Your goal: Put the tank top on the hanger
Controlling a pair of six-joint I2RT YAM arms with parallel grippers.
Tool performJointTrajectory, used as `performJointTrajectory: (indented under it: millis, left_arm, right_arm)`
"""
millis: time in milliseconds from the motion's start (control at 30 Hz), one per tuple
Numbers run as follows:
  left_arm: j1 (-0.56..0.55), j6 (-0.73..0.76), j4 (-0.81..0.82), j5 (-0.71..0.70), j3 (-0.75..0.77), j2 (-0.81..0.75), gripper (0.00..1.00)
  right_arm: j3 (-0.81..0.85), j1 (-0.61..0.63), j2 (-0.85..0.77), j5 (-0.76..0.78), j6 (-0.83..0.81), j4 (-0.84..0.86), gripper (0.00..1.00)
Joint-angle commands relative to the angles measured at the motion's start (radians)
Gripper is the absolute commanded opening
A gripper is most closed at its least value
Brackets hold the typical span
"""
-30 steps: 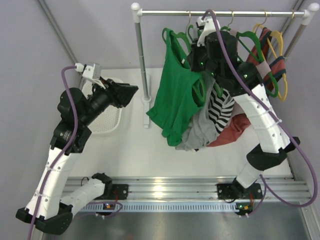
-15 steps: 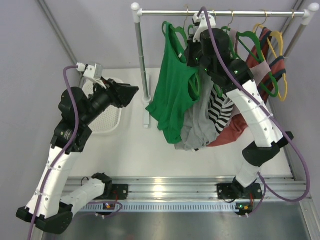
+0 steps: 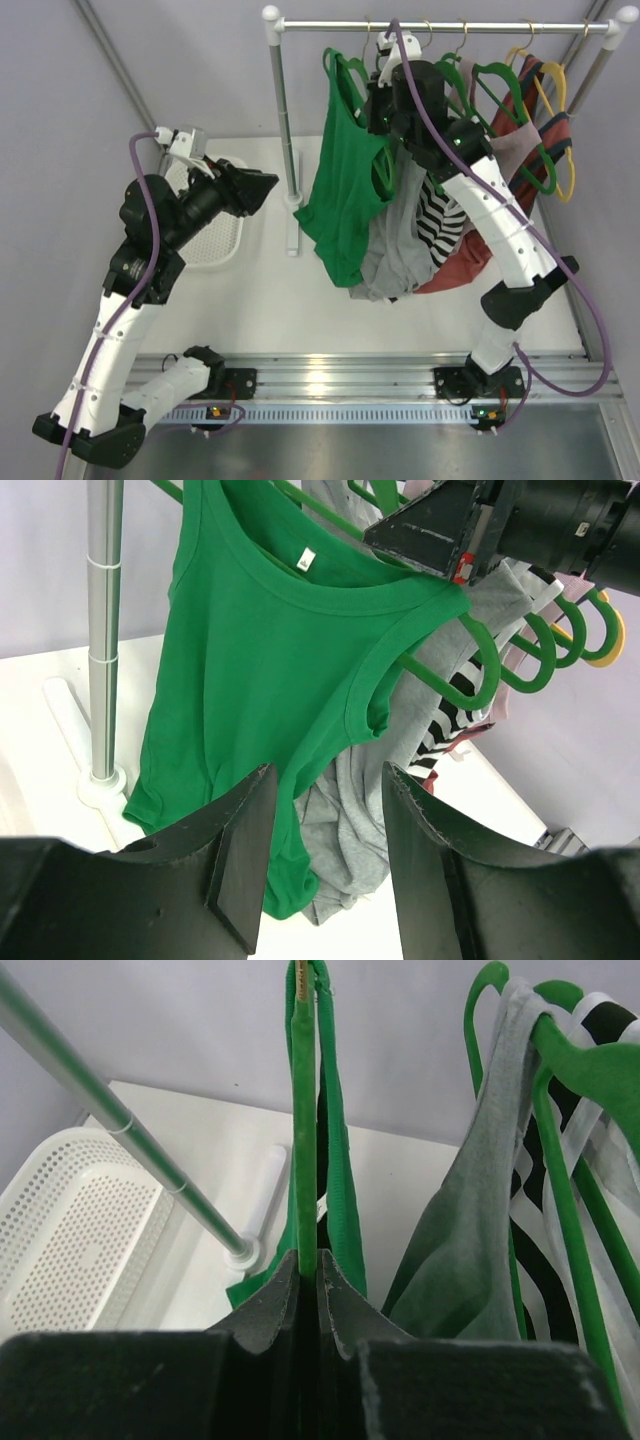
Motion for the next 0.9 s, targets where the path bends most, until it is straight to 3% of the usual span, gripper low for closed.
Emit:
performJointTrajectory:
  millis: [0,367,533,867]
  left_arm:
    - [0.004,0.010,0.020,0.007,-0.011,-0.013,0.51]
    - [0.004,0.012,0.022,-0.005,-0.020,-0.011,0.51]
    - [0.004,0.006,0.034,-0.008,-0.040,-0.010,0.51]
    - [0.004,0.000,0.040,-0.014,-0.072,-0.019,0.51]
  right_arm:
    - [-0.018,-0.014,-0.073,0.011,0.009,0.120,0.05]
    - [-0.076,-0.016,-0.127,0.019,0.023,0.135,0.22]
    - [-0.128,-0.016,-0.186,0.013,0.043,0.146,0.34]
    - [-0.367,-0.016,-0.441,-0.067,0.097,0.167,0.39]
